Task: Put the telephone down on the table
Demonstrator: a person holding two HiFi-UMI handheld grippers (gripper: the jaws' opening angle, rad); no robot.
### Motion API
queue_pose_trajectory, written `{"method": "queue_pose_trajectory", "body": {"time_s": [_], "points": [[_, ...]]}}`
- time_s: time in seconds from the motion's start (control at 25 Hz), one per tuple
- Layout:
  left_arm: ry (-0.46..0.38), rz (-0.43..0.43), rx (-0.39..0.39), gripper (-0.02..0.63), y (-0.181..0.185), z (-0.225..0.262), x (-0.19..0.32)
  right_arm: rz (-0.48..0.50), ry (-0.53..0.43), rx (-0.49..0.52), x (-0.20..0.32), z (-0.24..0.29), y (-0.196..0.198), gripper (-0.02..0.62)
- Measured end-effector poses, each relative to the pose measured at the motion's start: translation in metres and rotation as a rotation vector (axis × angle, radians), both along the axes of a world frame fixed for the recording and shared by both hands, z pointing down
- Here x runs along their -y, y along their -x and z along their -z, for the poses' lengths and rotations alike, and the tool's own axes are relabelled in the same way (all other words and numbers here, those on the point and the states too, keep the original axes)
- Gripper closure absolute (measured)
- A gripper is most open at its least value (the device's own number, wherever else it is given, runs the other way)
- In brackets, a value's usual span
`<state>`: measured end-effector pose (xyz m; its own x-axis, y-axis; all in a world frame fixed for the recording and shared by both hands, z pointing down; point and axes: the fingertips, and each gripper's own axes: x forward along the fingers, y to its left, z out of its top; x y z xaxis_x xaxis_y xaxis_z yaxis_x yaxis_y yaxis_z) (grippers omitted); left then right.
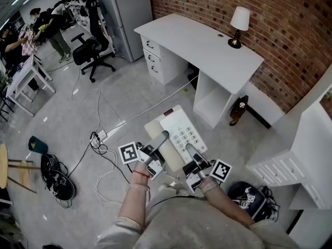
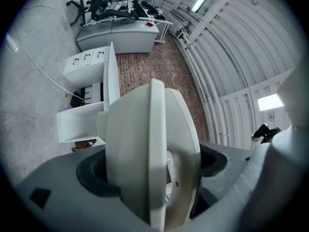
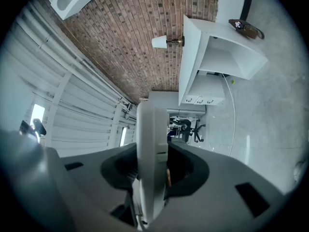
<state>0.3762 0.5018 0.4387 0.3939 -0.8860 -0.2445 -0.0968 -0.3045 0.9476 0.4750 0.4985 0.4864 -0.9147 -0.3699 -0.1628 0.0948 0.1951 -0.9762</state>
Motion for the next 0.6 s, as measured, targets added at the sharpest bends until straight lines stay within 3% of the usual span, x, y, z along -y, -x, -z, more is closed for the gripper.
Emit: {"method": "queue_pose_trajectory", "body": {"time_s": [0.6], "points": [[0.011, 0.014, -0.002, 0.172, -0.008, -0.01, 0.016, 0.009, 0.018, -0.012, 0.017, -0.01, -0.007, 0.457]]}}
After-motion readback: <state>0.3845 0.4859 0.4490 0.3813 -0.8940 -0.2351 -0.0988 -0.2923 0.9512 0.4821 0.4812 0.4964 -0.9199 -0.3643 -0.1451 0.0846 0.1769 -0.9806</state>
